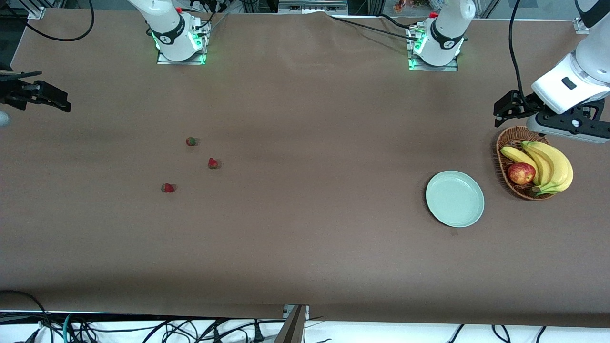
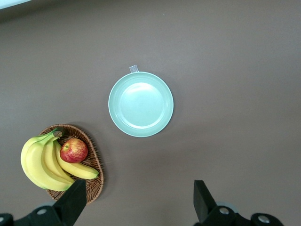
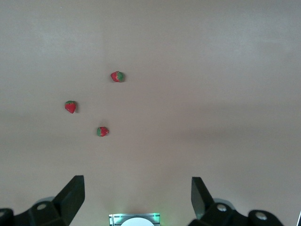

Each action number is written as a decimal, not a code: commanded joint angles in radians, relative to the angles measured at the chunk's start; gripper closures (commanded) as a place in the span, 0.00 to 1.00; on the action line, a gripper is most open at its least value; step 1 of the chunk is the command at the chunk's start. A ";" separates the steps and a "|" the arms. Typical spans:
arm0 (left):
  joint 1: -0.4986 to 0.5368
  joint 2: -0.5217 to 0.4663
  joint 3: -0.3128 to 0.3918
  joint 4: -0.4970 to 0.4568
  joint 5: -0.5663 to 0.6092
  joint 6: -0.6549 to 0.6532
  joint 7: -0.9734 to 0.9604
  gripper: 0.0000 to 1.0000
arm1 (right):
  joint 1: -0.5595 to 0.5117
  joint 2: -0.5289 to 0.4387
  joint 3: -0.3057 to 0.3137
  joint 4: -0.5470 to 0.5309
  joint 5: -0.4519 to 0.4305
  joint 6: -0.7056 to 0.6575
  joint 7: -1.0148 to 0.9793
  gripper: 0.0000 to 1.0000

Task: Collect all strawberries into plate
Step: 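Reach the right gripper down and grasp a red strawberry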

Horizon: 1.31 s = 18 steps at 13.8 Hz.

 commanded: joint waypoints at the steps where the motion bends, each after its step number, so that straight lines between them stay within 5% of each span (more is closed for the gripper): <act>1: 0.003 -0.021 -0.005 -0.024 0.000 0.014 -0.003 0.00 | 0.002 0.008 -0.003 0.026 -0.010 -0.021 0.003 0.00; 6: 0.003 -0.021 -0.006 -0.024 0.000 0.012 -0.001 0.00 | 0.000 0.040 -0.005 0.026 -0.005 -0.009 -0.003 0.00; 13: 0.008 -0.021 -0.005 -0.024 0.000 0.012 0.007 0.00 | 0.025 0.353 0.000 0.025 -0.010 0.177 0.004 0.00; 18: 0.009 -0.021 -0.005 -0.024 0.000 0.012 0.008 0.00 | 0.053 0.467 0.000 -0.070 -0.005 0.408 0.006 0.00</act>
